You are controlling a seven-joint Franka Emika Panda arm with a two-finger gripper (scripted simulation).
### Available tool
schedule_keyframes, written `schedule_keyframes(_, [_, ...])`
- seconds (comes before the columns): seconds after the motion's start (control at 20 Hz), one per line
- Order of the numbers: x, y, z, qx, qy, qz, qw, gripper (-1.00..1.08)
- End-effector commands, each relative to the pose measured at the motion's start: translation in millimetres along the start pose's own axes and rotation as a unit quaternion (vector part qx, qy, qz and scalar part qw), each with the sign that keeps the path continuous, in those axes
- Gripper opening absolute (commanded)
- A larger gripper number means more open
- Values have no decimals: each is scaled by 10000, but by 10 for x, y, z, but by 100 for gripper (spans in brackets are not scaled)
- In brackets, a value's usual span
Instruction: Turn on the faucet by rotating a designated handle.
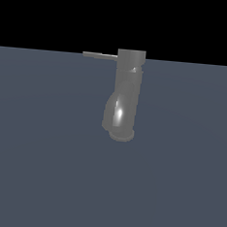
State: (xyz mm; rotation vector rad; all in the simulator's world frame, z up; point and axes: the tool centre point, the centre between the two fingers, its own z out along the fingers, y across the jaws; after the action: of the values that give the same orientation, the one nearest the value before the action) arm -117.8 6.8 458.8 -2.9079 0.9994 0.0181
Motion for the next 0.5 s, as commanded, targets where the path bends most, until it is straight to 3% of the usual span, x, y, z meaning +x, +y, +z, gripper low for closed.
schedule_keyframes(0.0, [82, -102, 71, 15, -29, 314, 9995, -100])
schedule_keyframes(0.45, [358, -460, 365, 13, -95, 1427, 9897, -100])
